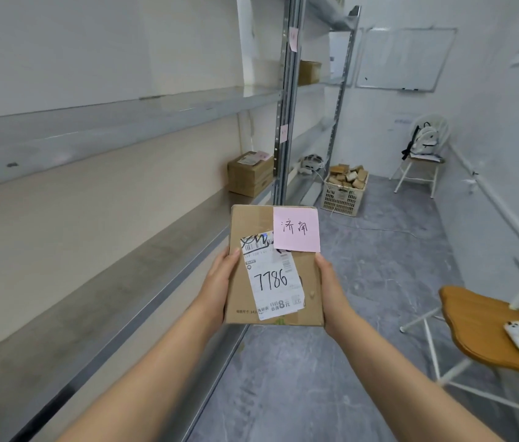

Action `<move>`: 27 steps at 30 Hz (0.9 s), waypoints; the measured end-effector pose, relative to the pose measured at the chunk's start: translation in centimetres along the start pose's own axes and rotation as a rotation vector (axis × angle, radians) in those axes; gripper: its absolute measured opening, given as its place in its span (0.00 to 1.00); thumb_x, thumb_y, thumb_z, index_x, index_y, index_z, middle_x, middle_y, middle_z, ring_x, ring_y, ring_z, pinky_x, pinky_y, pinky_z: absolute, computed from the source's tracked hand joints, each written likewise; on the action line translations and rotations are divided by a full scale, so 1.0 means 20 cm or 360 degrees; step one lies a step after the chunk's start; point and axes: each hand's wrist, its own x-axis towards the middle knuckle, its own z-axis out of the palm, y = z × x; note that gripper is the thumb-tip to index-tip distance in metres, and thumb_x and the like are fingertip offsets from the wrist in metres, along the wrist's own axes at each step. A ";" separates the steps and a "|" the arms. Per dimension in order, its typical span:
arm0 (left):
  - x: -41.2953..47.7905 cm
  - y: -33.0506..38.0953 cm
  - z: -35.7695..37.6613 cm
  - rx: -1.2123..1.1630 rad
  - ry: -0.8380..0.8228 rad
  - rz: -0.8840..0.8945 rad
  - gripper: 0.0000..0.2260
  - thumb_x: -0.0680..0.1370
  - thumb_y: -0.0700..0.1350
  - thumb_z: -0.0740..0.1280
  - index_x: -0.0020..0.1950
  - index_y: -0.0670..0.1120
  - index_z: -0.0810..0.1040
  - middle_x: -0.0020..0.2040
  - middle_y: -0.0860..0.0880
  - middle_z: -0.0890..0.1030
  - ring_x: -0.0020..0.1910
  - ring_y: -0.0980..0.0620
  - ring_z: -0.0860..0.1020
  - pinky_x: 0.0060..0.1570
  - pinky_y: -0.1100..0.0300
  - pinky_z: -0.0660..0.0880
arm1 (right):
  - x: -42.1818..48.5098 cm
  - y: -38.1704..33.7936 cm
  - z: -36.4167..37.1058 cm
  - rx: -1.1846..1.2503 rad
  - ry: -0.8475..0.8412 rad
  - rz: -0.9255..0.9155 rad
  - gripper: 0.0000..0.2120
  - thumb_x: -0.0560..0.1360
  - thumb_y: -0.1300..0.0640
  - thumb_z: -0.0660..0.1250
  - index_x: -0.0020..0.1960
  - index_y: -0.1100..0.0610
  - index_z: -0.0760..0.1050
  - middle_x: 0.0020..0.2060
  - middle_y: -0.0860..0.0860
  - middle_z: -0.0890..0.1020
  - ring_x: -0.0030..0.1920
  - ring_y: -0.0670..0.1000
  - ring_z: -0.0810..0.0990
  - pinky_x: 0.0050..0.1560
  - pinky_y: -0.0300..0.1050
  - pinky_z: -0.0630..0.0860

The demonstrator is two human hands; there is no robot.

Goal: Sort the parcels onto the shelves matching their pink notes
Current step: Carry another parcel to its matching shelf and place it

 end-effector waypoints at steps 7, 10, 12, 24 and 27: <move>0.04 -0.05 0.03 0.0068 -0.0129 -0.0026 0.16 0.79 0.54 0.61 0.64 0.49 0.74 0.52 0.45 0.84 0.45 0.45 0.83 0.42 0.53 0.79 | -0.07 0.04 -0.05 0.0016 0.0170 -0.0042 0.25 0.79 0.40 0.51 0.62 0.54 0.76 0.54 0.55 0.84 0.52 0.55 0.83 0.46 0.48 0.79; 0.07 -0.06 0.06 0.0091 -0.0194 -0.0044 0.15 0.79 0.53 0.60 0.62 0.48 0.75 0.50 0.45 0.84 0.43 0.46 0.83 0.39 0.55 0.79 | -0.09 0.06 -0.08 0.0017 0.0246 -0.0074 0.25 0.78 0.40 0.52 0.63 0.54 0.76 0.57 0.56 0.83 0.57 0.57 0.81 0.55 0.53 0.77; 0.09 -0.07 0.09 0.0104 -0.0268 -0.0040 0.13 0.80 0.52 0.60 0.60 0.48 0.75 0.48 0.46 0.84 0.42 0.48 0.83 0.36 0.57 0.79 | -0.10 0.06 -0.11 0.0033 0.0317 -0.0074 0.24 0.79 0.41 0.52 0.62 0.55 0.76 0.56 0.56 0.83 0.57 0.58 0.81 0.57 0.55 0.77; 0.32 -0.19 0.36 0.0226 -0.0365 -0.0109 0.21 0.75 0.58 0.64 0.66 0.52 0.73 0.56 0.45 0.84 0.51 0.43 0.82 0.46 0.50 0.78 | 0.04 0.03 -0.42 0.0153 0.0500 0.0000 0.36 0.63 0.31 0.59 0.64 0.50 0.74 0.57 0.55 0.83 0.57 0.57 0.82 0.59 0.58 0.77; 0.40 -0.21 0.44 0.0216 -0.0368 -0.0134 0.17 0.77 0.57 0.62 0.65 0.53 0.73 0.56 0.45 0.83 0.50 0.44 0.82 0.43 0.52 0.78 | 0.11 0.02 -0.51 0.0150 0.0509 0.0001 0.29 0.71 0.34 0.56 0.65 0.50 0.74 0.57 0.55 0.83 0.57 0.57 0.82 0.56 0.56 0.79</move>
